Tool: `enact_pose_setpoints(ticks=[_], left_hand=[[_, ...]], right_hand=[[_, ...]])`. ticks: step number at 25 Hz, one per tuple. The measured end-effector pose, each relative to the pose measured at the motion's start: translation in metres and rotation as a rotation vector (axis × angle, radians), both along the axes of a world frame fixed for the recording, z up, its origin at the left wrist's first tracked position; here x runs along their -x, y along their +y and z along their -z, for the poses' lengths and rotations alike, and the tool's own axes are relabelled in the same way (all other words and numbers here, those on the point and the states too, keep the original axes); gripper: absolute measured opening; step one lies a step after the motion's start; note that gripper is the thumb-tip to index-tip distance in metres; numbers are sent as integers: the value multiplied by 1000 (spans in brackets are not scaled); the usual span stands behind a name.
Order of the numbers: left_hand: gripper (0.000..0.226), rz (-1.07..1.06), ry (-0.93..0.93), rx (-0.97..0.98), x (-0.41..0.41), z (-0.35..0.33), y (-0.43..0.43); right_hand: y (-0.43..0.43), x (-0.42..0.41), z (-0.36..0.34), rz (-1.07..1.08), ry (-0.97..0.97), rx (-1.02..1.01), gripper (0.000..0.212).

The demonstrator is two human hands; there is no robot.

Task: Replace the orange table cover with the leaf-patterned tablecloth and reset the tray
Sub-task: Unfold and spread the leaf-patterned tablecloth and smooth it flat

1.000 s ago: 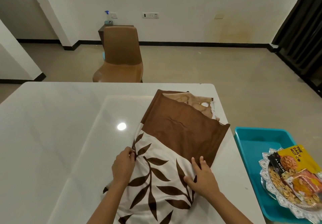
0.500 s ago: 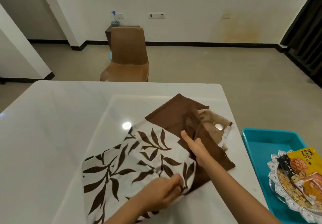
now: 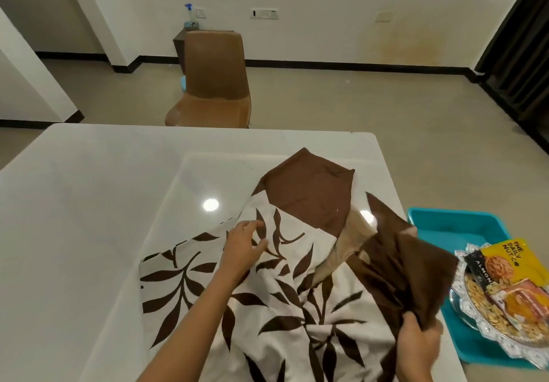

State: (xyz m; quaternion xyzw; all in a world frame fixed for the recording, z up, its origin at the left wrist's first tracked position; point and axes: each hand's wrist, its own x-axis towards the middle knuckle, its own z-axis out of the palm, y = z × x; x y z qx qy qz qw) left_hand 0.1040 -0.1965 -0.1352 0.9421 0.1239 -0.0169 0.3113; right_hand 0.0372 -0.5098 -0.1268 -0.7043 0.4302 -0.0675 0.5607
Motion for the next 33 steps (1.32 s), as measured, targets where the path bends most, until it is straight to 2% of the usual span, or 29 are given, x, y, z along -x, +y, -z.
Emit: enact_pose_setpoints(ticks=[2,3,4,6,7,10,12,14,19,22,25,28,29,30,32,33], left_hand=[[74,-6,117,-33,-11,20,9],[86,-18,149,-46,-12,29,11],[95,-40,166,-42,-10,39,12],[104,-62,212,-53,0,54,11],[104,-51,243,-89,6,60,11],[102,-42,288,-178,20,66,19],[100,-96,312,-189,25,67,32],[98,-222,327,-164,31,66,51],[80,-611,360,-44,58,60,117],[67,-708,406,-71,88,59,152],[59,-798,419,-123,128,58,172],[56,-889,464,-158,153,55,181],[54,-939,461,-164,156,56,184],[51,-977,449,-157,155,53,184],[43,-971,338,-128,147,52,183],[41,-942,252,-74,142,53,180]], right_hand=[[-19,35,19,-173,146,316,85],[-27,47,31,-310,163,448,90],[-31,56,44,-412,184,678,91],[-28,67,55,-505,271,724,102],[-19,69,53,-632,309,687,106],[4,52,49,-1005,380,838,94],[16,33,63,-1115,435,777,91],[24,16,75,-1139,439,832,93],[34,-27,83,-1155,296,930,95],[34,-39,86,-1096,276,927,98],[37,-41,85,-994,401,937,94],[47,-51,62,-813,659,963,93],[51,-56,55,-795,627,1001,89],[56,-63,51,-830,485,1004,85],[70,-83,52,-1051,72,878,79],[79,-92,53,-1215,-52,801,77]])
